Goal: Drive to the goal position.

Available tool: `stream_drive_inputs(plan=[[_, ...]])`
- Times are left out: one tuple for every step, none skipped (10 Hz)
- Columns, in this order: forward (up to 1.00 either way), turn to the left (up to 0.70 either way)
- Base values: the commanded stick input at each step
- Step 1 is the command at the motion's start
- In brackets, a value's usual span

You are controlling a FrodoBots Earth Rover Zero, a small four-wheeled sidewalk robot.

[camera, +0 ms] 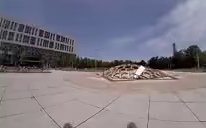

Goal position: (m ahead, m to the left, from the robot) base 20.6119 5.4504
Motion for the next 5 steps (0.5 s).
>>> stream_drive_inputs(plan=[[0.45,0.0],[0.45,0.0],[0.45,0.0],[0.45,0.0],[0.45,0.0]])
